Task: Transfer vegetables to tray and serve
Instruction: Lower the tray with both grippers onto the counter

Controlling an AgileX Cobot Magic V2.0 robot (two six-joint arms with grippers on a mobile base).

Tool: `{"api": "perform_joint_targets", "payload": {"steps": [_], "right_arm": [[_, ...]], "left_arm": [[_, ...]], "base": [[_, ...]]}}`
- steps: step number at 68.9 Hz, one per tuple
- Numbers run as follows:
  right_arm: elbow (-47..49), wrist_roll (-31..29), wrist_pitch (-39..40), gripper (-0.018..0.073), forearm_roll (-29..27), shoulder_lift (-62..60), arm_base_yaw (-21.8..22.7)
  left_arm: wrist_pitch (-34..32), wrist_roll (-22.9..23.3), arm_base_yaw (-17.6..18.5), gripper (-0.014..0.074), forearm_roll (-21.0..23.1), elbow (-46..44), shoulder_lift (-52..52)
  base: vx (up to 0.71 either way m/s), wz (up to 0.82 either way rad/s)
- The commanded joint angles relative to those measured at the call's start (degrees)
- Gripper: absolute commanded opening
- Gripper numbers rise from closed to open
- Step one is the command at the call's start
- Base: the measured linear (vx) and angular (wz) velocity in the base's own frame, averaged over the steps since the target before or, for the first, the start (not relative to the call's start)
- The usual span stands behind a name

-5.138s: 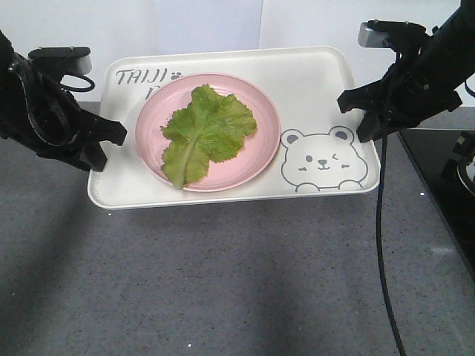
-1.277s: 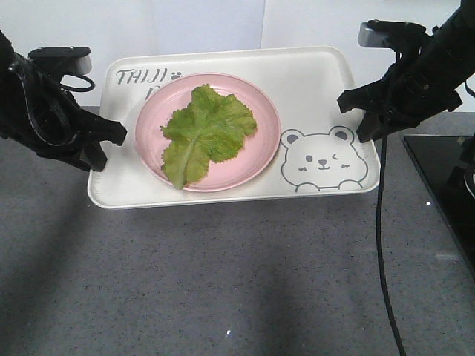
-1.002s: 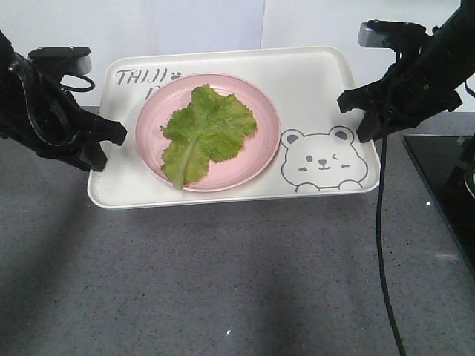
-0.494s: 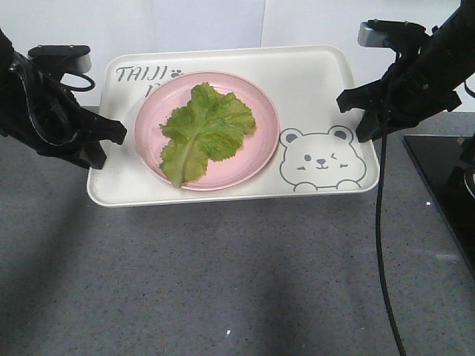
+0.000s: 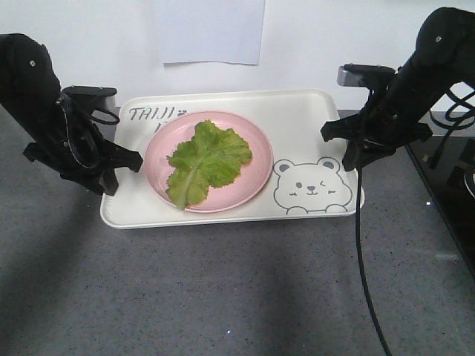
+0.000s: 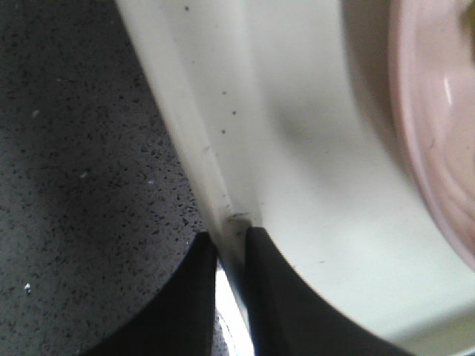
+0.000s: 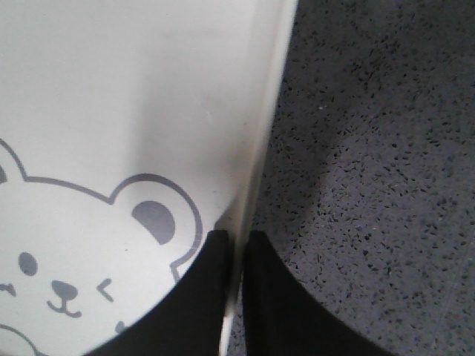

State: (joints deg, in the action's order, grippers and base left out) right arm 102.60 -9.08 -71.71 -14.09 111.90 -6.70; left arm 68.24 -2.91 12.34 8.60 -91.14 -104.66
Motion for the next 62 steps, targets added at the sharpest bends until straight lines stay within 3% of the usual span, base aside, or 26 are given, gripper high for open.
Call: {"api": "perform_joint_targets", "payload": {"steps": [1, 19, 62], "right_arm": [[1.58, -1.44, -1.82, -0.0005, -4.69, -1.10, -0.64], [1.52, -1.23, -1.82, -0.0005, -4.61, 1.77, -0.64], [1.46, -0.61, -1.82, 0.0029, -3.73, 5.08, -0.64]], "left_arm": [[-3.05, -2.43, 1.13, -0.0006, 2.63, -1.70, 1.81], [-3.66, -2.43, 1.13, -0.0006, -1.25, -1.70, -1.32], [-4.62, -2.43, 1.13, -0.0006, -1.30, -1.70, -5.19]], "base": [[0.00, 0.00], [0.00, 0.00], [0.00, 0.00]]}}
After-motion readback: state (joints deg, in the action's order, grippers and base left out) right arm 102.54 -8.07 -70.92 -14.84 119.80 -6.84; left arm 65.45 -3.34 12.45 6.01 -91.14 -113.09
